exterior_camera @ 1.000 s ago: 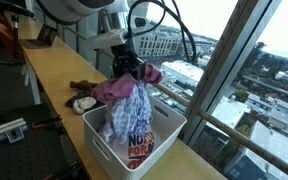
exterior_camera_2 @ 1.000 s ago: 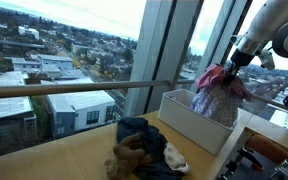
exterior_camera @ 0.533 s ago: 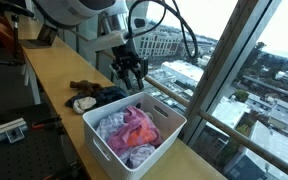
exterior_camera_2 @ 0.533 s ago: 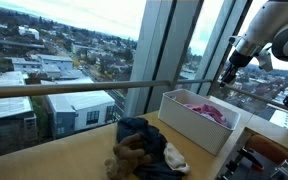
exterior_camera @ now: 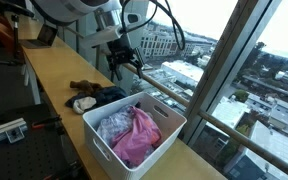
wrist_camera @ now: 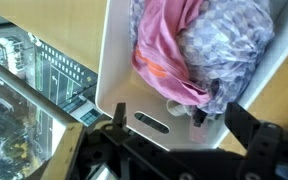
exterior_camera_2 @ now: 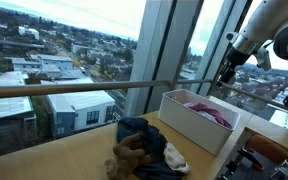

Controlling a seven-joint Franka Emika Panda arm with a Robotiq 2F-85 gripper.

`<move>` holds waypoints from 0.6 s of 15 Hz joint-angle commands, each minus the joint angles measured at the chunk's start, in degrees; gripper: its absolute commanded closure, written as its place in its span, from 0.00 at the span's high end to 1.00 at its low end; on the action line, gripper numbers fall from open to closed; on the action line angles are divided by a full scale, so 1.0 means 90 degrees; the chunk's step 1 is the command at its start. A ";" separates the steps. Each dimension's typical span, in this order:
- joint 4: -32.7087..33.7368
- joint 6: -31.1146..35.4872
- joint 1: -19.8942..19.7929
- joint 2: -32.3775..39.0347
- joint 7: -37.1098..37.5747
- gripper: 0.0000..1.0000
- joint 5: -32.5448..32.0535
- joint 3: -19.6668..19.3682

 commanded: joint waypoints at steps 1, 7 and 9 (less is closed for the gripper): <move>-0.0013 0.0069 0.0298 -0.0010 0.0293 1.00 0.0118 0.0289; 0.0109 -0.0038 0.0902 0.0111 0.0729 1.00 0.0636 0.0862; 0.0153 0.0104 0.1021 0.0376 0.0928 1.00 0.0667 0.1011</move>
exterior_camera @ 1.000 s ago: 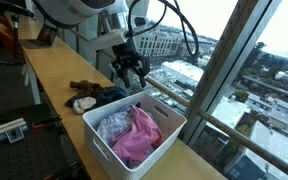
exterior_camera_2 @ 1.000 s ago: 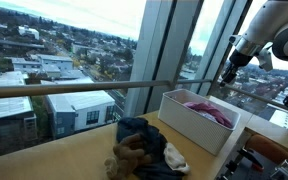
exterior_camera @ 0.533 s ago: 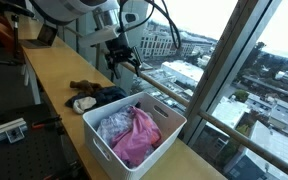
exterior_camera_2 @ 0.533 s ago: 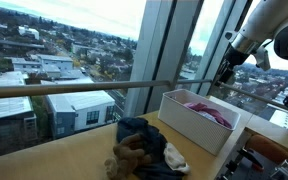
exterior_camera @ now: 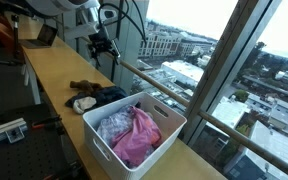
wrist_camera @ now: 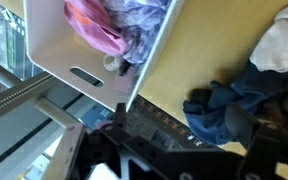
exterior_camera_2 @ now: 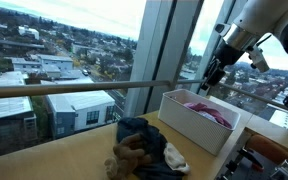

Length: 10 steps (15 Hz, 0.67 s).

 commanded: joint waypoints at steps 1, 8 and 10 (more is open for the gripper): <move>0.0135 0.0161 0.0224 0.0400 0.0358 1.00 0.0113 0.0279; 0.0622 0.0649 0.0718 0.1923 0.1046 1.00 -0.0542 0.0350; 0.0854 0.0853 0.0833 0.2442 0.1082 1.00 -0.0652 0.0220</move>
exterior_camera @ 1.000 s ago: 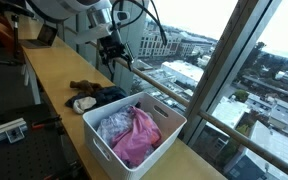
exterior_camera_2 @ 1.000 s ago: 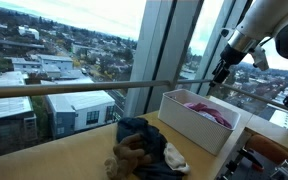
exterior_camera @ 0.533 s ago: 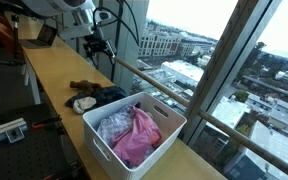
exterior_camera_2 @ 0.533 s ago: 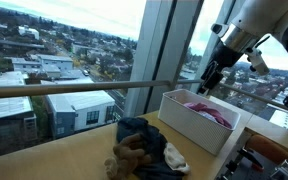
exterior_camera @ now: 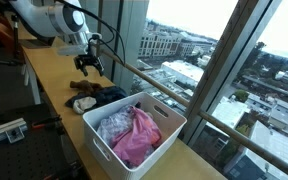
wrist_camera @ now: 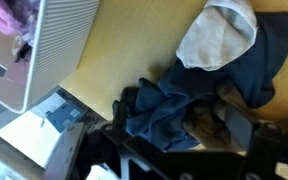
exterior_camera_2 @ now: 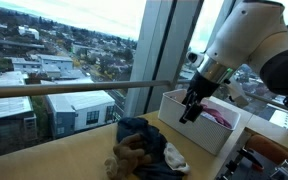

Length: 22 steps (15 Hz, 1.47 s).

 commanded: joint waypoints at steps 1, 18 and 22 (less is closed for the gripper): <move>0.0619 0.0382 0.0224 0.1062 0.0096 1.00 -0.0230 -0.0273; 0.1660 0.1621 0.0506 0.3916 -0.1124 1.00 0.1595 -0.0777; 0.1730 0.1575 0.0483 0.3986 -0.1359 0.68 0.1835 -0.0758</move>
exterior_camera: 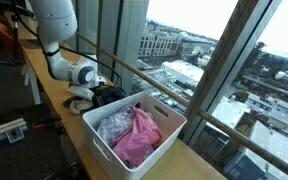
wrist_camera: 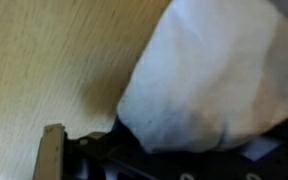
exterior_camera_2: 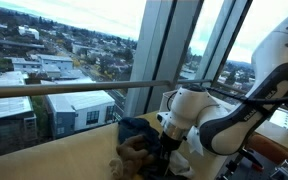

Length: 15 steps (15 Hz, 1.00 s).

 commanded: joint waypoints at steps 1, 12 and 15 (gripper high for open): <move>0.0140 0.0070 0.0000 0.0203 -0.0377 0.59 0.0316 -0.0052; -0.0316 0.0089 -0.0085 -0.0519 -0.0553 0.00 0.0245 -0.0308; -0.0658 0.0087 0.0018 -0.1015 -0.0522 0.00 0.0104 -0.0521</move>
